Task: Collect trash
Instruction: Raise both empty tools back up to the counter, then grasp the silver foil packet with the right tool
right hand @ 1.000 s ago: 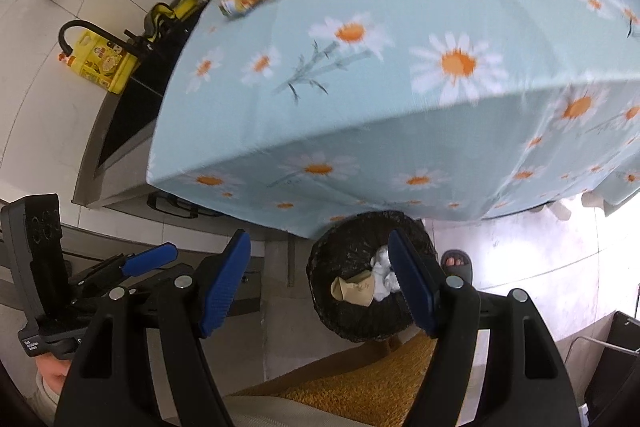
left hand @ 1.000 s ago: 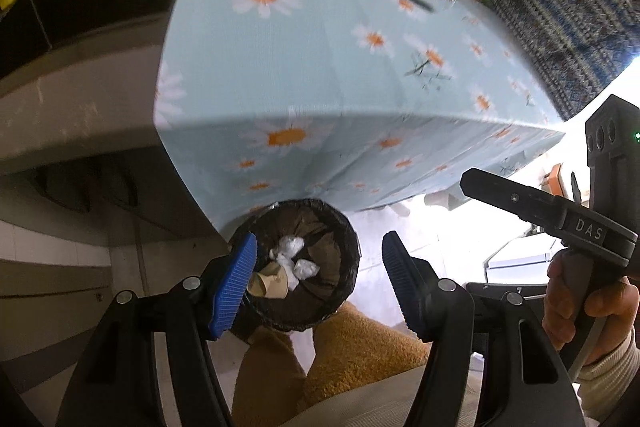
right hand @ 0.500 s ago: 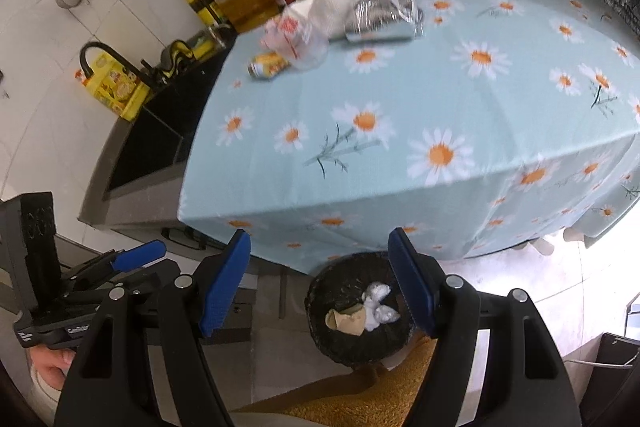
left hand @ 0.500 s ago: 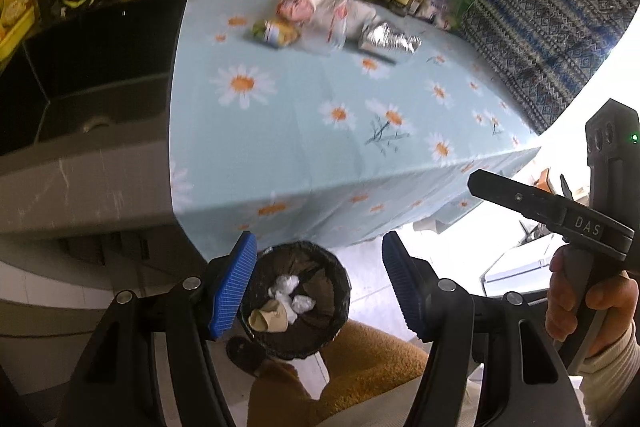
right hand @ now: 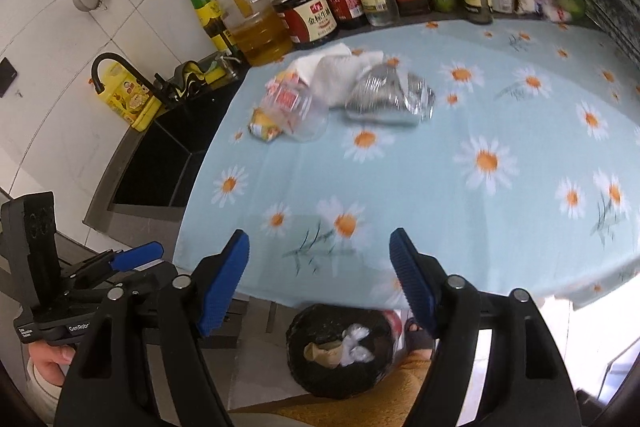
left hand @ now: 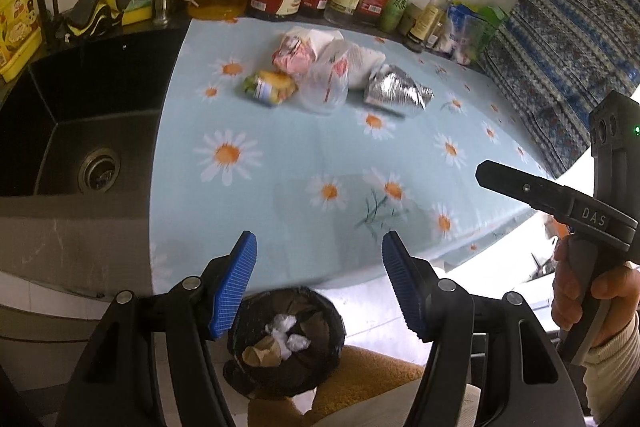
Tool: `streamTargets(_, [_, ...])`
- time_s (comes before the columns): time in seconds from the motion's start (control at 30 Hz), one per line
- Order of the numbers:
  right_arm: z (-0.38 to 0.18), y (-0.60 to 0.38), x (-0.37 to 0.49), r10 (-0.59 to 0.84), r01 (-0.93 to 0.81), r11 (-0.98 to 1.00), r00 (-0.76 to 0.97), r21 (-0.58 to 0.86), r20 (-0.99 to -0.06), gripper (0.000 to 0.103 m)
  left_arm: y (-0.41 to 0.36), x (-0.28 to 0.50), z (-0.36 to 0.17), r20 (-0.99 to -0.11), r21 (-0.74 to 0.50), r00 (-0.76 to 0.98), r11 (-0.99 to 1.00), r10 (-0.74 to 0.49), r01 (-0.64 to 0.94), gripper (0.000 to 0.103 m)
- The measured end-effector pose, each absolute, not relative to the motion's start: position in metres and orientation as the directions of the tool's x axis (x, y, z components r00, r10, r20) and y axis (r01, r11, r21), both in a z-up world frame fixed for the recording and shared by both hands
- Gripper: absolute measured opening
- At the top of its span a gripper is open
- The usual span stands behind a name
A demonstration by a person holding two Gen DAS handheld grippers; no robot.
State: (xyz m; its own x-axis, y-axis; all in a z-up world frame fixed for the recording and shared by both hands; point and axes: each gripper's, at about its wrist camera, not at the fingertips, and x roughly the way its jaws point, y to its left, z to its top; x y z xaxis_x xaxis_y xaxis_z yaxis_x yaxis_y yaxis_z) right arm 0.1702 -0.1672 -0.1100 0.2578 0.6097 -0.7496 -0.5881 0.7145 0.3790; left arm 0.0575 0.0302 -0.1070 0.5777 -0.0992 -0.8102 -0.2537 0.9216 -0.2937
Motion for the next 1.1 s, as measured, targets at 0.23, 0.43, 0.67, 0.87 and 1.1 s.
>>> streamTargets(0.23, [-0.107,-0.168,0.219,0.624,-0.629,0.681,0.233,0.374,-0.746,0.081,0.026,0.092,-0.101,-0.811,-0.275,0.583,0.912,-0.049,-0.305,0.063])
streamTargets(0.43, [-0.111,-0.167,0.257,0.630,-0.657,0.656,0.206,0.371,-0.749,0.083,0.017,0.116,-0.102,-0.826,-0.251,0.564,0.905,-0.015,-0.344,0.063])
streamTargets(0.67, [-0.123,-0.165,0.300,0.636,-0.693,0.618,0.163,0.371,-0.754,0.083,0.012,0.145,-0.107,-0.846,-0.227,0.533,0.885,0.028,-0.406,0.063])
streamTargets(0.87, [-0.133,-0.157,0.329,0.643,-0.729,0.570,0.108,0.380,-0.758,0.084,0.012,0.166,-0.109,-0.855,-0.226,0.516,0.862,0.048,-0.454,0.063])
streamTargets(1.1, [-0.150,-0.138,0.354,0.635,-0.760,0.517,0.032,0.394,-0.772,0.083,0.018,0.188,-0.114,-0.867,-0.233,0.494,0.827,0.062,-0.512,0.063])
